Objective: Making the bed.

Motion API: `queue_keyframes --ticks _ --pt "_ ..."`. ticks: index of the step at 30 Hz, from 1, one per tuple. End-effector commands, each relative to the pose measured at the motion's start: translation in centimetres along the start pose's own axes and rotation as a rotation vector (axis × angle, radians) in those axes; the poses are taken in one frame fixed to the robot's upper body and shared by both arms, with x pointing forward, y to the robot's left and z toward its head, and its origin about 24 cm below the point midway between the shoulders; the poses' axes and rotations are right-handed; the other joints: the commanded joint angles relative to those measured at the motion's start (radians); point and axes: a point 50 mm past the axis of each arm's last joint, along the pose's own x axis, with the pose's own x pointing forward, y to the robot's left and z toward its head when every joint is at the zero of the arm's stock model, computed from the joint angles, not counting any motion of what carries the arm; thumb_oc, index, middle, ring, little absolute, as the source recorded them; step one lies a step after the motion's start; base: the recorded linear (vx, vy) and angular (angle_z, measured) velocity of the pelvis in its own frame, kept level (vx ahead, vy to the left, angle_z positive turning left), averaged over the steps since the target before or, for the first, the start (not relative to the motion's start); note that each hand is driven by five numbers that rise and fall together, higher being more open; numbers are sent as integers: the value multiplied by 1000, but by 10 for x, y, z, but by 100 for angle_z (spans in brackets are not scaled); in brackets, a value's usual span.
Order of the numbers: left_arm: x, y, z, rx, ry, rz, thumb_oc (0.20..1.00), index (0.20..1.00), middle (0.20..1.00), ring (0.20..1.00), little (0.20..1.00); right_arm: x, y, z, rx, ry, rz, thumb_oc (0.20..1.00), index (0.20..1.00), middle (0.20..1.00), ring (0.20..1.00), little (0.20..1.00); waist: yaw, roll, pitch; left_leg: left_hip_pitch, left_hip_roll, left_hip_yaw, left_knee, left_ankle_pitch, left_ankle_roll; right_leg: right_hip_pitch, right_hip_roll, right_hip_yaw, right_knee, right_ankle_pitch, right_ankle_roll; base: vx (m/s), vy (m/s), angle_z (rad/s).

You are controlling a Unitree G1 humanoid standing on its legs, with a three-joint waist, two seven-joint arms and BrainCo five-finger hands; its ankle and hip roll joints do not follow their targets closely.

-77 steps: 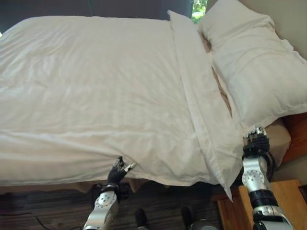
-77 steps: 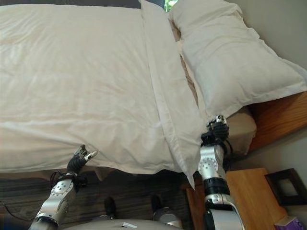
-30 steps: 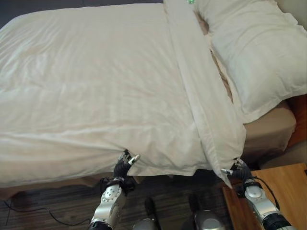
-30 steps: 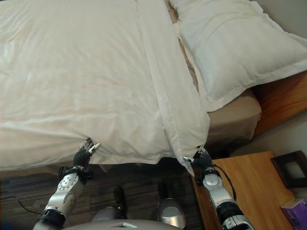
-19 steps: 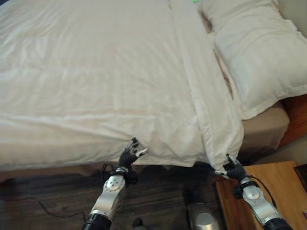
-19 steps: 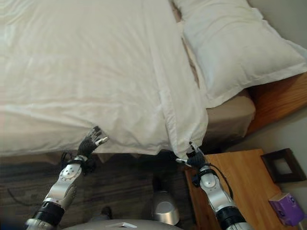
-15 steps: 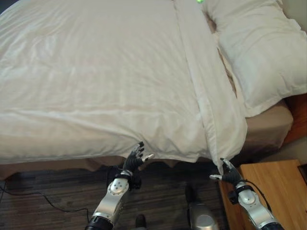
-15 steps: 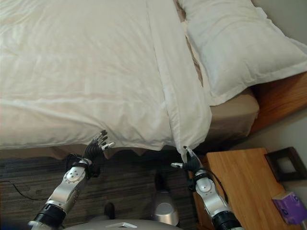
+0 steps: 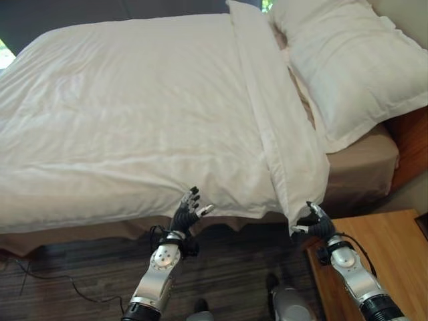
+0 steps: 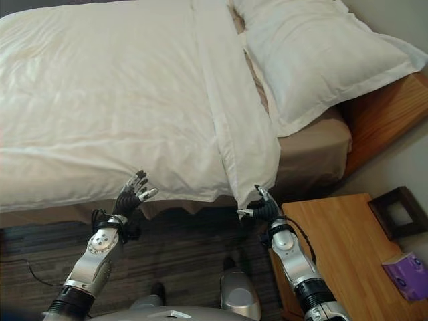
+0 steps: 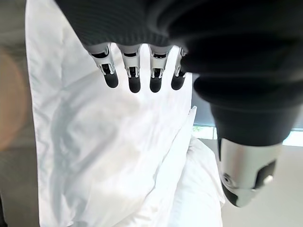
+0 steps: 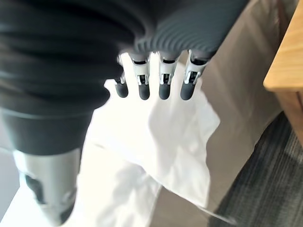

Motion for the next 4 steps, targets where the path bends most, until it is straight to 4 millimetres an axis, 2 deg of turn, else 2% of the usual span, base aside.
queue_keyframes --ticks 1,4 --pt "-8 23 12 20 -81 88 1000 1000 1000 1000 1000 0 0 29 235 -128 -59 1000 1000 1000 1000 1000 -12 -68 -91 -24 -62 28 5 -45 3 181 -91 -1 -274 57 52 45 -21 1" --pt "-11 26 12 12 -82 99 1000 1000 1000 1000 1000 -5 -1 31 280 -146 -69 1000 1000 1000 1000 1000 -20 -58 -100 -6 -54 31 -15 -35 -3 198 -91 -11 -287 55 49 17 0 2"
